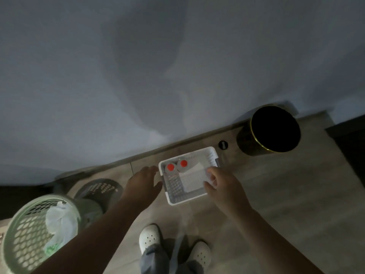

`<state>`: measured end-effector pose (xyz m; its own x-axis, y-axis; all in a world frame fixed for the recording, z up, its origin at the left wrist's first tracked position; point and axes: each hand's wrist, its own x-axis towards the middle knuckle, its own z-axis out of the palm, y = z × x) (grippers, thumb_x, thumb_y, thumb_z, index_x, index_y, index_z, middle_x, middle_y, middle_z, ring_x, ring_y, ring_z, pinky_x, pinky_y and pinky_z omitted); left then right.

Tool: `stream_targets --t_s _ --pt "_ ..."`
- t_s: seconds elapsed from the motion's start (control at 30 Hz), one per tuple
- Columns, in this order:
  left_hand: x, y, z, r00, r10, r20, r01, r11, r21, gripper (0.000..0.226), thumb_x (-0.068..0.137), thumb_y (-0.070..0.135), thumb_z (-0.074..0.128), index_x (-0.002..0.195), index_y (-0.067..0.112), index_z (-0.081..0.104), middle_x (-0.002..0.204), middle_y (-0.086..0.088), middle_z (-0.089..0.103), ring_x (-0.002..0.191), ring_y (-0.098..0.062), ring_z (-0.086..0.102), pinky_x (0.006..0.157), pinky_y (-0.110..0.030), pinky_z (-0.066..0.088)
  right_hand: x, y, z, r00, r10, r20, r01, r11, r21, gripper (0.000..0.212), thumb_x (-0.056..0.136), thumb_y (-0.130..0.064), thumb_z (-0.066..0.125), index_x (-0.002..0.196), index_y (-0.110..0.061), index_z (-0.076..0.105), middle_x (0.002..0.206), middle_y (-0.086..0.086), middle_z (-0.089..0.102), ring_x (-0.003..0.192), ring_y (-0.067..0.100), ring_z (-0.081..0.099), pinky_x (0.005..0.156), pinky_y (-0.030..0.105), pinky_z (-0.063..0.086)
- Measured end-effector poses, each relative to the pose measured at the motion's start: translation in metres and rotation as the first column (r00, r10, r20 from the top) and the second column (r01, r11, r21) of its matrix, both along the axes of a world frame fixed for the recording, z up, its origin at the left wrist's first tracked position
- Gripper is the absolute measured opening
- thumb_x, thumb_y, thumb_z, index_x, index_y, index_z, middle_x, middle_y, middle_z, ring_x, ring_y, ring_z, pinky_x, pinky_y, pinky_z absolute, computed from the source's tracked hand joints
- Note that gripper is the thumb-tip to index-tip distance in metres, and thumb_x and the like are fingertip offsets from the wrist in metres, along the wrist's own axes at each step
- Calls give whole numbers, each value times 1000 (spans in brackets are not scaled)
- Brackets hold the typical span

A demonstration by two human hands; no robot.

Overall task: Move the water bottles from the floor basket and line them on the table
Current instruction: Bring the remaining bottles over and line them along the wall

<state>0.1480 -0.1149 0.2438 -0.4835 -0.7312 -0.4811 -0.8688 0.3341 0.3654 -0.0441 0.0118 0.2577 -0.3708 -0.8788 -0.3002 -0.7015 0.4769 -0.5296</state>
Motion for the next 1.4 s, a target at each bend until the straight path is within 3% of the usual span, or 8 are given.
stream_targets --t_s 0.3,0.63,0.77,0.97,1.1,1.2,1.3,1.4 --pt "-18 -25 -156 999 20 -41 -20 1000 2 42 86 29 61 125 17 51 122 -5 58 106 -23 59 87 -32 46 7 -45 -178 999 23 -44 -22 1000 19 31 79 -14 71 107 -4 63 93 11 64 80 24 62 65 31 51" --pt "-32 -36 -266 999 -29 -18 29 999 -23 47 85 32 62 126 14 50 122 -7 58 105 -26 59 88 -36 49 1 -90 -290 984 149 -100 -138 984 109 43 85 -22 63 126 -17 50 117 5 57 100 21 61 79 25 47" --pt "-40 -42 -291 995 -99 18 100 994 -44 52 83 34 64 129 16 48 120 -8 56 104 -28 58 89 -38 49 -1 -105 -309 974 189 -123 -171 975 143 40 84 -28 65 121 -18 53 120 5 52 98 20 62 82 29 52" --pt "-52 -39 -297 996 -19 -84 13 997 -76 31 80 25 67 109 16 58 106 -3 52 92 -24 57 75 -35 51 -7 -99 -308 992 101 -70 -95 991 91 14 83 -20 63 94 -16 55 96 -3 51 82 12 55 63 13 36" --pt "-45 -38 -276 988 49 -144 -52 998 -18 21 81 19 67 99 12 60 99 -3 50 83 -22 57 66 -29 46 -11 -74 -285 996 75 -46 -74 997 25 22 76 -19 72 90 -16 55 91 -6 49 78 10 51 63 12 33" --pt "-36 -34 -236 983 66 -171 -66 998 4 26 79 22 70 101 13 58 99 0 48 81 -17 53 64 -26 43 -12 -62 -245 999 38 -19 -38 999 24 26 74 -19 76 90 -17 55 91 -7 49 80 10 51 68 17 38" --pt "-27 -23 -175 957 120 -262 -116 993 32 27 78 21 73 100 14 59 101 0 50 81 -16 53 67 -29 51 -12 -48 -190 999 -33 8 33 997 66 31 72 -24 78 91 -20 55 92 -9 51 82 8 53 64 9 35" --pt "-18 -8 -107 934 177 -310 -170 984 51 27 74 18 75 96 17 60 97 5 49 77 -10 49 64 -19 47 -6 -30 -120 992 -125 21 124 991 48 31 70 -24 77 93 -23 57 92 -10 55 80 1 53 62 6 33"
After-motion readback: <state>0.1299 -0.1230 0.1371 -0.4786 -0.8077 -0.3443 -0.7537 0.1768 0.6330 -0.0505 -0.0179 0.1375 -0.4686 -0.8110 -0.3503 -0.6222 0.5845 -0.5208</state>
